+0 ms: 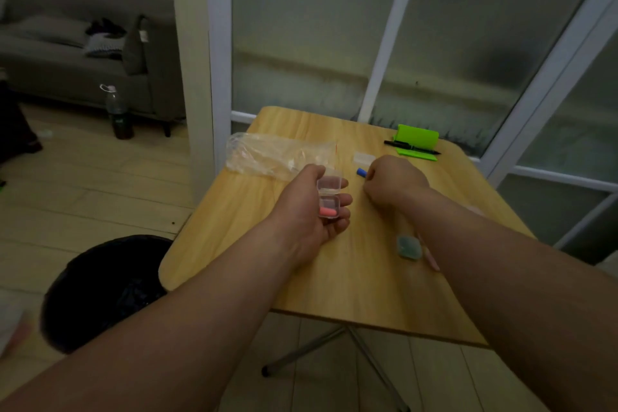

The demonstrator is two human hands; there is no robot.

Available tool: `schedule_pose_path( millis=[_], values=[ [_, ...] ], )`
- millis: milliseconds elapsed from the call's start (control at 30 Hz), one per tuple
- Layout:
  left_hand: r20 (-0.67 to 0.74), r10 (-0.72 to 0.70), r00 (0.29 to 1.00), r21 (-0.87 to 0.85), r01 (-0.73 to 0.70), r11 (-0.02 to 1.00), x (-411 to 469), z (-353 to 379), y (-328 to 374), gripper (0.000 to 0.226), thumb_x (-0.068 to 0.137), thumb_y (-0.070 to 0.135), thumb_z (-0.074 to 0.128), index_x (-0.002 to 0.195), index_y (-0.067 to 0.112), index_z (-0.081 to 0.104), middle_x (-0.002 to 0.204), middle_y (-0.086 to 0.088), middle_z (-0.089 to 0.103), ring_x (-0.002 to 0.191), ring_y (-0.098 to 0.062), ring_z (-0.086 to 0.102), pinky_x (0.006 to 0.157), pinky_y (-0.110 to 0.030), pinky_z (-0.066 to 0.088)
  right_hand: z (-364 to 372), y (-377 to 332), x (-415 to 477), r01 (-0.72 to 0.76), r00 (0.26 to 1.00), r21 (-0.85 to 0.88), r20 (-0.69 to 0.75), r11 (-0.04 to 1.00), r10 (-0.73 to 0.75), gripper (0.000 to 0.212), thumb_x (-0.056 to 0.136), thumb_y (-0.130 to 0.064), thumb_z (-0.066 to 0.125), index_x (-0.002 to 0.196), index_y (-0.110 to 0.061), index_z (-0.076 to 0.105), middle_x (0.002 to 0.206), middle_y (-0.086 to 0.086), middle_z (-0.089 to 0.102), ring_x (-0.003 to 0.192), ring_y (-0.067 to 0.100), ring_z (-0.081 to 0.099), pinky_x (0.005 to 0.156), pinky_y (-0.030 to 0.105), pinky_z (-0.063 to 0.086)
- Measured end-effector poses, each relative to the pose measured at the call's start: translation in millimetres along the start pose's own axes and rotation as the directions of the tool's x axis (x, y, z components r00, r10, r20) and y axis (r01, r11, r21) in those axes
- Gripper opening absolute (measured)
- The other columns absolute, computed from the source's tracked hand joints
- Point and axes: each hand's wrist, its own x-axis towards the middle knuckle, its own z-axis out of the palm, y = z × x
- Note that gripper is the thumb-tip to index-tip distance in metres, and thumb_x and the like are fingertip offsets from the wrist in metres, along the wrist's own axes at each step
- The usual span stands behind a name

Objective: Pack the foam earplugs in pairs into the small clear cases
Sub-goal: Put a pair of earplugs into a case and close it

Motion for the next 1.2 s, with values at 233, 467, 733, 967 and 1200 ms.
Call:
schedule_pose_path(
  millis=[233, 467, 733, 967, 1200],
  values=[
    [0.014, 0.000, 1.000, 0.014, 0.000, 1.000, -4, 0, -3, 0.048, 0.105, 0.044, 0.043, 0.122, 0.007, 0.069, 0.086, -0.010, 0.067, 0.063, -0.017, 0.057, 0.064, -0.031, 0.050, -28, 8, -41, 0.123, 0.987, 0.440, -0.146, 0.890, -0.064, 0.016, 0.099, -0.024, 0.065, 0.107, -0.022, 0.079, 0.111, -0.004, 0.076, 0.102, 0.017, 0.068, 0.088, 0.040, 0.057],
    [0.047, -0.034, 0.998, 0.038, 0.032, 0.999, -11, 13, -12, 0.048, 0.105, 0.043, 0.043, 0.124, 0.006, 0.068, 0.088, -0.011, 0.065, 0.061, -0.017, 0.055, 0.063, -0.030, 0.048, -45, 27, -118, 0.157, 0.978, 0.738, -0.206, 0.656, -0.001, 0.003, 0.096, -0.025, 0.076, 0.096, -0.026, 0.072, 0.087, -0.004, 0.071, 0.081, 0.013, 0.065, 0.070, 0.034, 0.051],
    [0.090, -0.057, 0.994, 0.043, 0.053, 0.998, -15, 20, -19, 0.040, 0.105, 0.041, 0.043, 0.117, 0.010, 0.065, 0.085, -0.010, 0.064, 0.066, -0.018, 0.054, 0.063, -0.030, 0.049, -33, 23, -145, 0.263, 0.962, 0.676, -0.234, 0.688, -0.138, 0.008, 0.097, -0.027, 0.075, 0.097, -0.028, 0.067, 0.086, -0.010, 0.068, 0.080, 0.001, 0.063, 0.063, 0.013, 0.046],
    [0.127, -0.074, 0.989, 0.023, 0.071, 0.997, -16, 22, -20, 0.038, 0.107, 0.040, 0.042, 0.124, 0.011, 0.060, 0.085, -0.007, 0.063, 0.047, -0.011, 0.050, 0.068, -0.031, 0.050, -25, 16, -144, 0.328, 0.941, 0.560, -0.265, 0.761, -0.210, 0.012, 0.092, -0.032, 0.079, 0.088, -0.036, 0.068, 0.098, -0.011, 0.058, 0.085, -0.001, 0.056, 0.069, 0.012, 0.036],
    [0.152, -0.077, 0.985, 0.008, 0.077, 0.997, -21, 25, -20, 0.036, 0.110, 0.038, 0.039, 0.127, 0.013, 0.058, 0.070, -0.005, 0.063, 0.041, -0.010, 0.050, 0.067, -0.032, 0.048, -23, 9, -144, 0.311, 0.947, 0.547, -0.250, 0.777, -0.203, 0.005, 0.093, -0.033, 0.077, 0.096, -0.030, 0.075, 0.097, -0.005, 0.053, 0.087, 0.006, 0.056, 0.074, 0.027, 0.047]
  ],
)
